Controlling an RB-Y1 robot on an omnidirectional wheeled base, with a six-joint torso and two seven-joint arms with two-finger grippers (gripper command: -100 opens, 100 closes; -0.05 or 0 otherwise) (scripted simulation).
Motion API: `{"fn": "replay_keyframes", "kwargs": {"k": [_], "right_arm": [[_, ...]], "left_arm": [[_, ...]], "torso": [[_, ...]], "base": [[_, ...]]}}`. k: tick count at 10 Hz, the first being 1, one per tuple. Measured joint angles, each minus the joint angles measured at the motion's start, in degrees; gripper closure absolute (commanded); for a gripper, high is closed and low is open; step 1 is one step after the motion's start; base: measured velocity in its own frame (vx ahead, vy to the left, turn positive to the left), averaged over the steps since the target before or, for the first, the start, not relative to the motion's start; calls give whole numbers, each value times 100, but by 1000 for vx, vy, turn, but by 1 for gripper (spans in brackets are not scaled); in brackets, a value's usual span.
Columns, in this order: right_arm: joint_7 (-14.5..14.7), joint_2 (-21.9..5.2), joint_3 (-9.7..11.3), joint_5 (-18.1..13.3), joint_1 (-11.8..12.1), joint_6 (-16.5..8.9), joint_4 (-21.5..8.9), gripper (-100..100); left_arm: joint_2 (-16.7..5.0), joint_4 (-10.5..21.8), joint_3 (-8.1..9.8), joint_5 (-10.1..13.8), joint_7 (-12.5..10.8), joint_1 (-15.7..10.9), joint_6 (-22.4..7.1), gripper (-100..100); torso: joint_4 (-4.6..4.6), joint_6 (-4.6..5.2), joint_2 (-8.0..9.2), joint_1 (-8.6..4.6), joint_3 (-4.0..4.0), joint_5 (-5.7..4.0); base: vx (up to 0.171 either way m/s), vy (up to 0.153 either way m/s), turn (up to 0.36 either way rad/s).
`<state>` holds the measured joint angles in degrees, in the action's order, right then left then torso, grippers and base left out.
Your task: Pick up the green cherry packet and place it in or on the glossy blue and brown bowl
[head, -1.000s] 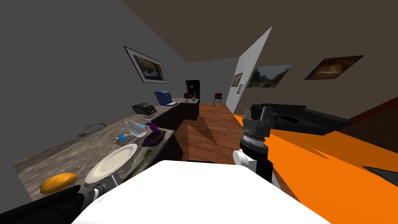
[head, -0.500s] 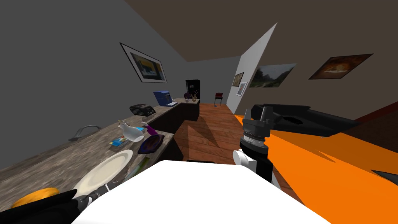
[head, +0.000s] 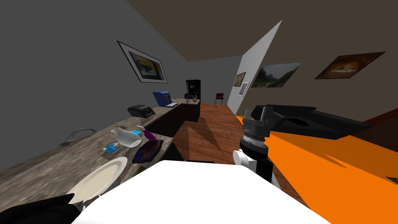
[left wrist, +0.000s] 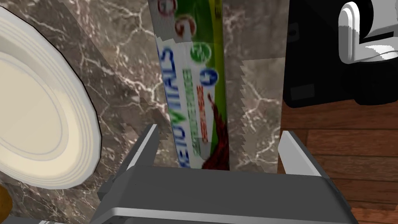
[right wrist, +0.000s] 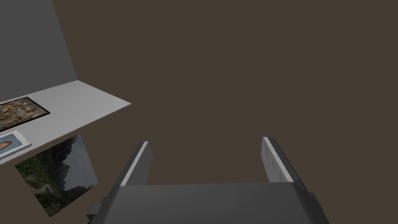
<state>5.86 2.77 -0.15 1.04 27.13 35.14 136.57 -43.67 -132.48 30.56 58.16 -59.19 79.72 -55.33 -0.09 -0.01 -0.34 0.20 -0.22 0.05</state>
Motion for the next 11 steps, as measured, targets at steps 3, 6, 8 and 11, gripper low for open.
{"fn": "replay_keyframes", "kwargs": {"k": [3,6,8,11], "right_arm": [[0,0,0,0,0,0,0,0],[0,0,0,0,-1,0,0,0],[0,1,1,0,-1,0,0,0],[0,1,1,0,-1,0,0,0]], "left_arm": [[-43,60,14,263,-210,18,-427,-100],[-43,161,-17,455,-311,24,-702,-100],[-44,162,-18,460,-320,23,-719,-100],[56,494,-244,324,-155,-185,-625,-100]], "torso": [[1,0,3,13,2,3],[4,-1,18,-5,10,-1],[10,-1,42,-17,25,-4],[11,-1,46,-26,27,-5]], "base": [[115,75,25],[65,30,17],[8,-3,-14],[15,-20,-29]]}}
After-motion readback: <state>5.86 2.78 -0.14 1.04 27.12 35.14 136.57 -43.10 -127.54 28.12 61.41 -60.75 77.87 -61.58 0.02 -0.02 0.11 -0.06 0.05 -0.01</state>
